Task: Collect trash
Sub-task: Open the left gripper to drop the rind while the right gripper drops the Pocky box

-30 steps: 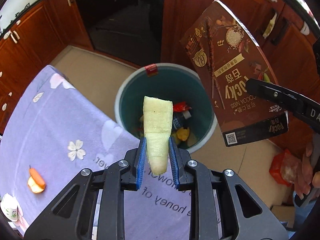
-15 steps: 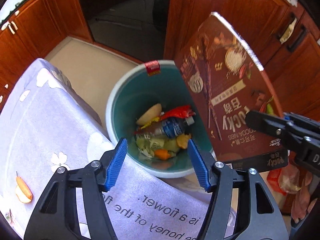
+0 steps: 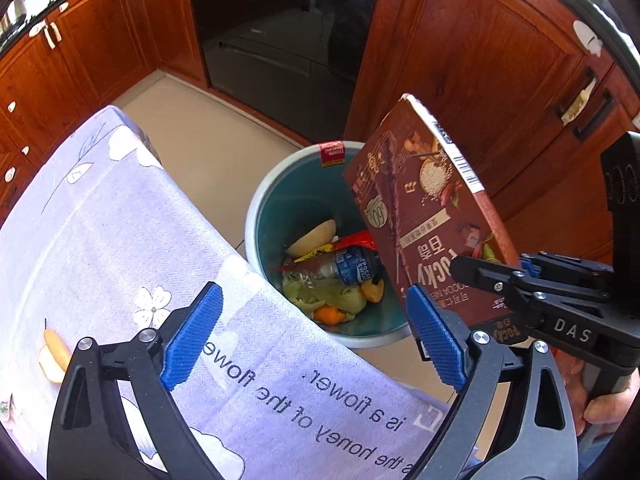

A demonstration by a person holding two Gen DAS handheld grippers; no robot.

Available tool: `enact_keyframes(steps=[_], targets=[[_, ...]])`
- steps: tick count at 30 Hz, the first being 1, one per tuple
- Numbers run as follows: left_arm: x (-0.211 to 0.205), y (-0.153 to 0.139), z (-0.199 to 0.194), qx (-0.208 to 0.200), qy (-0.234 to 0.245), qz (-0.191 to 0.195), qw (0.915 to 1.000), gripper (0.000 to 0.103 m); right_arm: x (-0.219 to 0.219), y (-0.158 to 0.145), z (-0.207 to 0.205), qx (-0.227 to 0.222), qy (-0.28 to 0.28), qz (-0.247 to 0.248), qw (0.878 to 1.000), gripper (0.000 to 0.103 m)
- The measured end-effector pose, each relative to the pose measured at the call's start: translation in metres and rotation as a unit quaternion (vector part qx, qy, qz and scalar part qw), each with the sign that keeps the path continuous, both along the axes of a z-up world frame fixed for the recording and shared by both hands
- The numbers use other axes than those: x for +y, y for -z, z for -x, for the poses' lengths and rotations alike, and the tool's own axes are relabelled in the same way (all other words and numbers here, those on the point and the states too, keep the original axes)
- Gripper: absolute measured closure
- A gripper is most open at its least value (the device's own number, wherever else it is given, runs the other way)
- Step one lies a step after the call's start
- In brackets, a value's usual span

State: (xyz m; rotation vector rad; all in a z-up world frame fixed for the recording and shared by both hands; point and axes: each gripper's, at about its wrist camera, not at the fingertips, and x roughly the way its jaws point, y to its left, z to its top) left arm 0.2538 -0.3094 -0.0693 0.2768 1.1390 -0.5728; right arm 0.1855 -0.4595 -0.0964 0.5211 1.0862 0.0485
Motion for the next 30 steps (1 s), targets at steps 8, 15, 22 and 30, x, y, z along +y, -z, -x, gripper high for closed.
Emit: enact_keyframes(steps=[8,15,22,30], targets=[[0.006,-0.006,0.001,-0.008,-0.004,0.006,0.9999,0.008,0.01,0.001,-0.01,0.009,-0.023,0.001,1.0,0.08],[0.011,-0.01,0.001,-0.012,-0.009,0.016,0.9998,0.008,0.017,-0.006,-0.017,0.007,-0.029,0.019,0.999,0.057],[0.024,-0.013,-0.002,-0.013,-0.029,0.028,0.9991,0.005,-0.006,-0.01,-0.008,-0.006,0.05,0.025,0.998,0.016],[0.029,-0.014,0.0,-0.008,-0.031,0.027,0.9991,0.004,-0.009,-0.006,-0.008,0.018,0.066,0.031,0.997,0.012]])
